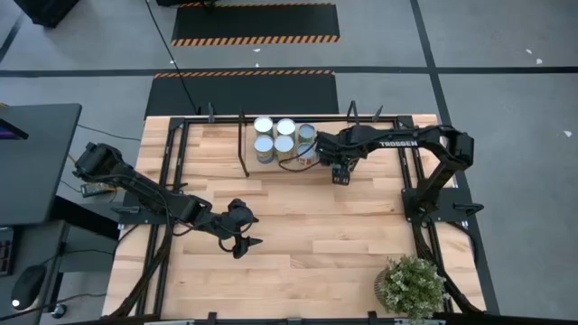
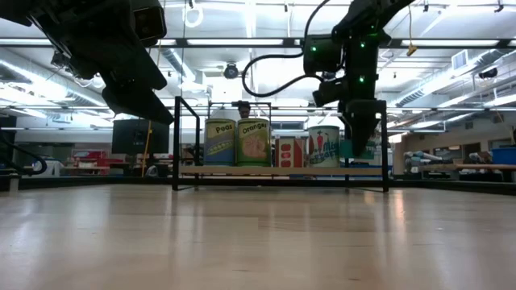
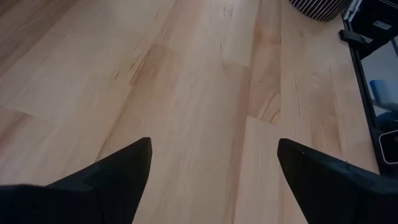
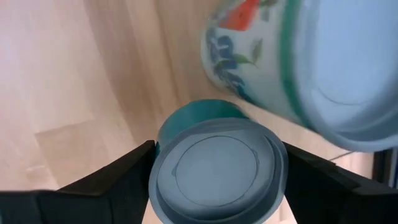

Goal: Pick and place cans onto a shelf
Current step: Put the canned green tuna on the shelf

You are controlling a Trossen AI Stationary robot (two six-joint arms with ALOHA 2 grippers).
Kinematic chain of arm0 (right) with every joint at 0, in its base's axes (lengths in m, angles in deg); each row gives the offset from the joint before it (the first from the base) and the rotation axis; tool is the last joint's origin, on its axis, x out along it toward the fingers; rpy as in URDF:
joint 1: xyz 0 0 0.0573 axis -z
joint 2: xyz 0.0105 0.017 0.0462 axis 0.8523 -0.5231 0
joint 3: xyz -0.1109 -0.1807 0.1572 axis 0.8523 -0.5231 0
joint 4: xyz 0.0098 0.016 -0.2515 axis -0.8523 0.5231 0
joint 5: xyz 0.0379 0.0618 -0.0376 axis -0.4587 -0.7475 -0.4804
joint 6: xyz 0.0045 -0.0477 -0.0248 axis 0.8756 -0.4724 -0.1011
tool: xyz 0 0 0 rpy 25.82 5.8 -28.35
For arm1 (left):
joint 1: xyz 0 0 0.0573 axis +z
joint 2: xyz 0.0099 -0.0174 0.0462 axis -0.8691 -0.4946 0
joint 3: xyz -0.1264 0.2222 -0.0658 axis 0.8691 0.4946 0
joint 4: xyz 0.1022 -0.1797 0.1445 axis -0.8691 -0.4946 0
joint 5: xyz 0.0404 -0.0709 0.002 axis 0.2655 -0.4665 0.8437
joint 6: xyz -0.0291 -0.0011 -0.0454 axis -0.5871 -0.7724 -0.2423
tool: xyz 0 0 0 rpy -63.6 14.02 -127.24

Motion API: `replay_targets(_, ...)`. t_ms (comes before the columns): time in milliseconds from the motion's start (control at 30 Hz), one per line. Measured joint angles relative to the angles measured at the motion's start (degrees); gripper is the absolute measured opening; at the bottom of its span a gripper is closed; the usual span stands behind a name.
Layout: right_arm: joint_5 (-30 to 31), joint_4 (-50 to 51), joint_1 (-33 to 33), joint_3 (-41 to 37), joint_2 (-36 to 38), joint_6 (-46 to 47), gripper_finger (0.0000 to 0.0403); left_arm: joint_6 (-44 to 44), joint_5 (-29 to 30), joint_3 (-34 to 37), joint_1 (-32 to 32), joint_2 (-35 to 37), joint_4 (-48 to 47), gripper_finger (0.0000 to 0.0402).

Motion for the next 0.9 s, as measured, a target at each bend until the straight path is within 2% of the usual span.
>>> replay_targets(400, 2.4, -1.4, 4.7, 0.0, 0.0, -0.2, 0.0311, 0.0, 0.0, 0.0, 0.0, 0.0, 0.0, 0.0354)
replay_targets(700, 2.1, -4.4, 3.9, 0.0, 0.0, -2.5, 0.0311, 0.0, 0.0, 0.0, 0.0, 0.0, 0.0, 0.0354)
replay_targets(900, 2.0, -2.2, 4.6, 0.0, 0.0, 1.0, 0.0311, 0.0, 0.0, 0.0, 0.0, 0.0, 0.1, 0.0354)
